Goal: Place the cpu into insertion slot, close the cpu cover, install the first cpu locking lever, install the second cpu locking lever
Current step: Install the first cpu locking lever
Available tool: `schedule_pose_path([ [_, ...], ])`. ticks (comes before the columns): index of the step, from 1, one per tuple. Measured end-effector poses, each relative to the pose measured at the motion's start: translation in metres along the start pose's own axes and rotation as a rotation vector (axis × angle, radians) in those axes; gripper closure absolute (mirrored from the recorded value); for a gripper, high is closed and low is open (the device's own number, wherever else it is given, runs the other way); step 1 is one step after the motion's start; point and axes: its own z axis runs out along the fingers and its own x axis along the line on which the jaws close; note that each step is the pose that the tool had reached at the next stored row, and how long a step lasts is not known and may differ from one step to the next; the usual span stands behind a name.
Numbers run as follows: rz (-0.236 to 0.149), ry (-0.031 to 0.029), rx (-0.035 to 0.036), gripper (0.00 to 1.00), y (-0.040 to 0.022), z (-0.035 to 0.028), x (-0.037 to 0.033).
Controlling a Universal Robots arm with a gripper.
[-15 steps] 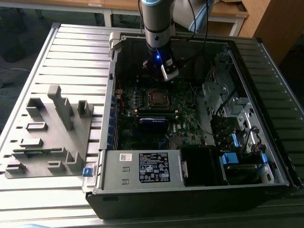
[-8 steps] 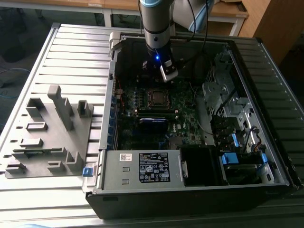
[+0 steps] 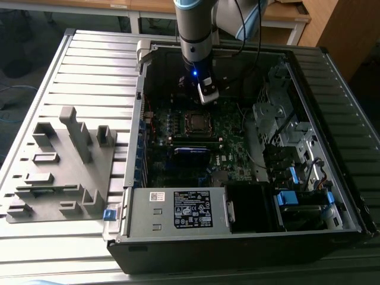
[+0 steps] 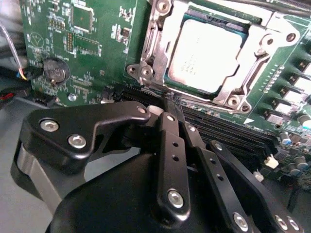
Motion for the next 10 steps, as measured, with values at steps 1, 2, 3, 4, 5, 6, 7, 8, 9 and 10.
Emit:
schedule_pose_path([
  [1, 0.005, -0.0008, 0.0009, 0.89, 0.0002, 0.0002, 0.0001],
  [2, 0.008, -0.0013, 0.0015, 0.89, 0.0006, 0.0004, 0.0003],
  [3, 0.016, -0.0028, 0.0024, 0.89, 0.0025, 0.0014, 0.0009],
  [4, 0.017, -0.0031, 0.0027, 0.89, 0.003, 0.0016, 0.0011],
  [5, 0.018, -0.0033, 0.0028, 0.89, 0.0032, 0.0017, 0.0012],
  [6, 0.02, -0.0036, 0.0029, 0.89, 0.0033, 0.0019, 0.0012],
  [7, 0.021, -0.0038, 0.0032, 0.89, 0.0033, 0.0019, 0.0012],
  [8, 0.023, -0.0041, 0.0036, 0.89, 0.0033, 0.0019, 0.0012],
  [9, 0.024, -0.0042, 0.0038, 0.89, 0.0033, 0.0018, 0.0012],
  [10, 0.024, -0.0043, 0.0039, 0.89, 0.0034, 0.0019, 0.0012],
])
